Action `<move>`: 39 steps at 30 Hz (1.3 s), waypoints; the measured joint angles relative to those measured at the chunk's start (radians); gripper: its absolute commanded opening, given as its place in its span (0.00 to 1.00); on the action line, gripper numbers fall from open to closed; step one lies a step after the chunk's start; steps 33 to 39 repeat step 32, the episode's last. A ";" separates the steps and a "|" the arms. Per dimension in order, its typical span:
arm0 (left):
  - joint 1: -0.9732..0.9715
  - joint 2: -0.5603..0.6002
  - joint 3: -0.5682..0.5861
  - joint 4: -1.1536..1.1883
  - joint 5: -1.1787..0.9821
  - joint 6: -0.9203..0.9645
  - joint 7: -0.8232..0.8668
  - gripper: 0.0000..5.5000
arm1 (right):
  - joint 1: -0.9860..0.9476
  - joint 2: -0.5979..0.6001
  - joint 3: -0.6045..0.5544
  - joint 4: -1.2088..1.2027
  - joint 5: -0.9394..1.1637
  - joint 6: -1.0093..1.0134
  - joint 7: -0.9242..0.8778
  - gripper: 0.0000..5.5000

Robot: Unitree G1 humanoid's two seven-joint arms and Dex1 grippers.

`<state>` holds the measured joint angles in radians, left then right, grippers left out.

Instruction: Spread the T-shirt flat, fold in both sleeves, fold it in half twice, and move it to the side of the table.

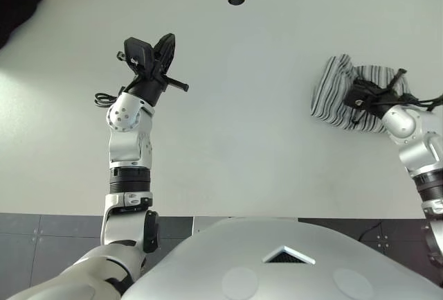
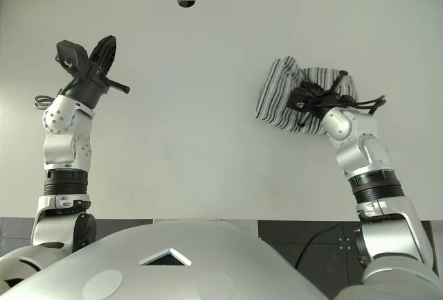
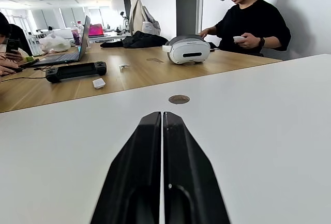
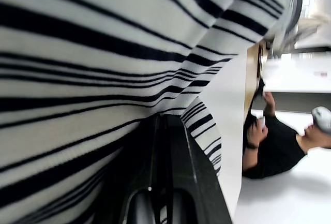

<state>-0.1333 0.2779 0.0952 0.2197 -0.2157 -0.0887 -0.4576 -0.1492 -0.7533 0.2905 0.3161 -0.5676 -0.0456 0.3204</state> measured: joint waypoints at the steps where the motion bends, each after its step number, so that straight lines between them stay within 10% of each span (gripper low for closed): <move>1: 0.004 0.002 0.000 -0.003 -0.004 0.004 -0.003 0.02 | -0.004 0.002 0.001 0.011 -0.003 -0.040 -0.037 0.02; 11: 0.256 0.003 0.072 -0.085 0.164 -0.231 0.211 0.02 | 0.359 0.380 -0.281 -0.543 0.630 -0.376 -0.330 0.02; 22: 0.448 -0.045 0.132 -0.217 0.308 -0.469 0.394 0.02 | 0.801 0.552 -0.473 -0.506 0.700 -0.628 -0.388 0.02; 39: 0.561 -0.061 0.170 -0.320 0.417 -0.517 0.474 0.02 | 0.765 0.640 -0.545 -0.555 0.373 -0.639 -0.469 0.02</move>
